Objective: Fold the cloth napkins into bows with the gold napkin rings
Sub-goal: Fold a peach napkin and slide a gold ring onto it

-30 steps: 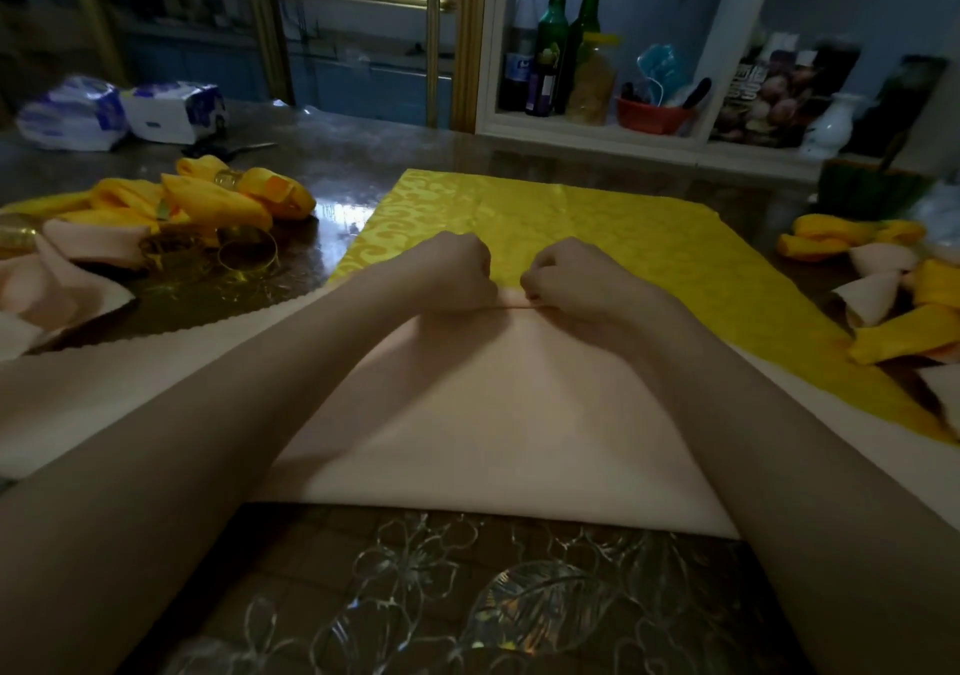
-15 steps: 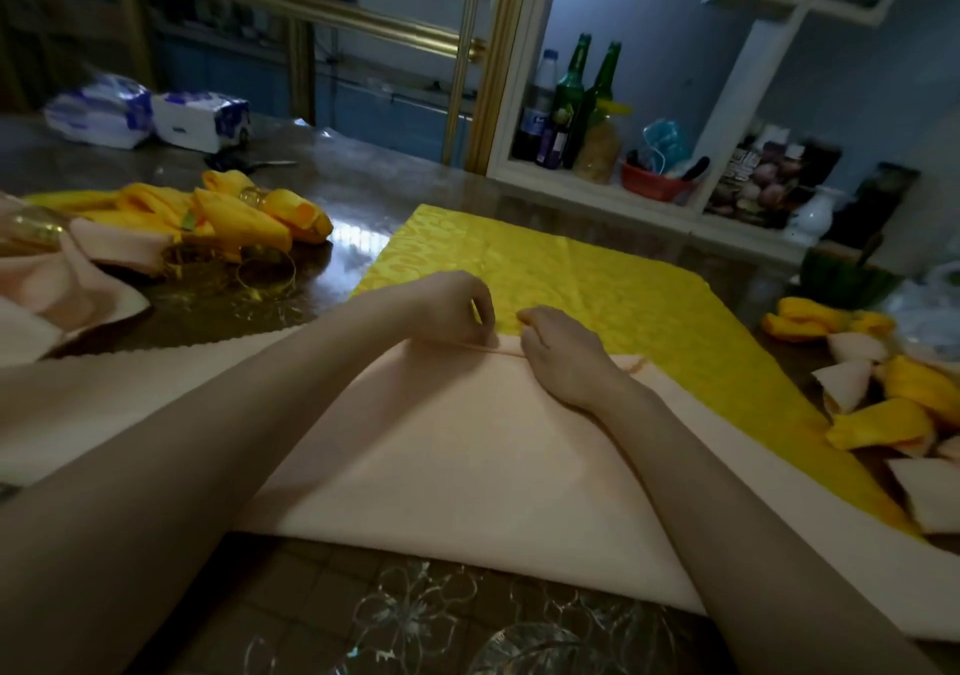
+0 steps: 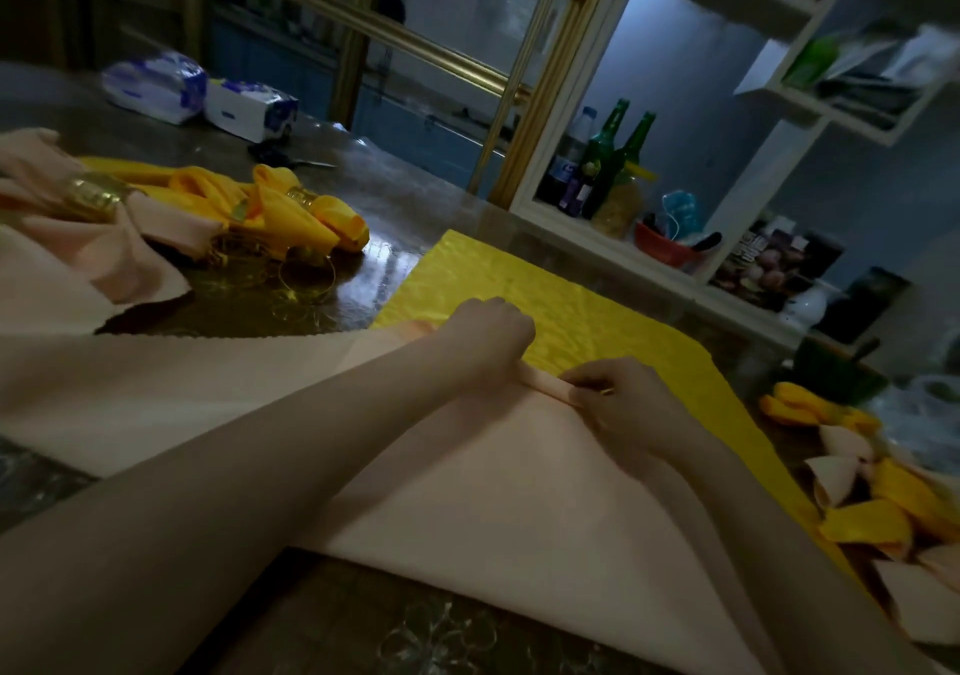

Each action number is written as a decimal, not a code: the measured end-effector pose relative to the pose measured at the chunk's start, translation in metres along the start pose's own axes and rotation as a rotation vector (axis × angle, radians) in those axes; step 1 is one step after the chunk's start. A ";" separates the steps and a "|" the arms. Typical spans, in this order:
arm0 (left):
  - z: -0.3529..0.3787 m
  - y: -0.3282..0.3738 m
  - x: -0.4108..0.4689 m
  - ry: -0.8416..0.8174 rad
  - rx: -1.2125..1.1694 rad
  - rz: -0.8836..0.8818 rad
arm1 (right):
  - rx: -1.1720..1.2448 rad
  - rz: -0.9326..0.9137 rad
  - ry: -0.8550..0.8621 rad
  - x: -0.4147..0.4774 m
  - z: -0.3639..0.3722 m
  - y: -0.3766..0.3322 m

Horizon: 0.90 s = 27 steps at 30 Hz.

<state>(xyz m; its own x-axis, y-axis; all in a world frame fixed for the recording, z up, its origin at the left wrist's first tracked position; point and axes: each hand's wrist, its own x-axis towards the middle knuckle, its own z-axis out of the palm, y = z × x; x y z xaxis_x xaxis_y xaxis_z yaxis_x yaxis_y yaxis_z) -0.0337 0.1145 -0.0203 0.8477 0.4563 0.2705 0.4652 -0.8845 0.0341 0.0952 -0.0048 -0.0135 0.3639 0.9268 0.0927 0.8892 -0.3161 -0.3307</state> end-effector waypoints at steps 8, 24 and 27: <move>-0.006 -0.014 0.001 -0.211 -0.325 -0.141 | 0.106 -0.080 0.307 -0.022 0.029 0.013; -0.017 0.009 -0.008 -0.197 -0.216 -0.043 | -0.054 -0.215 0.420 -0.030 0.037 0.009; -0.019 0.018 -0.009 -0.358 -0.214 -0.092 | 0.053 -0.199 0.362 -0.032 0.036 0.005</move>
<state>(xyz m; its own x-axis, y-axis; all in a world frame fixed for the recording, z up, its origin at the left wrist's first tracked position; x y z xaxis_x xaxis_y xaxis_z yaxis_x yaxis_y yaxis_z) -0.0382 0.0927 -0.0045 0.8580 0.5053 -0.0928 0.5112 -0.8217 0.2519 0.0783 -0.0285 -0.0516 0.2687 0.8344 0.4812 0.9400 -0.1182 -0.3199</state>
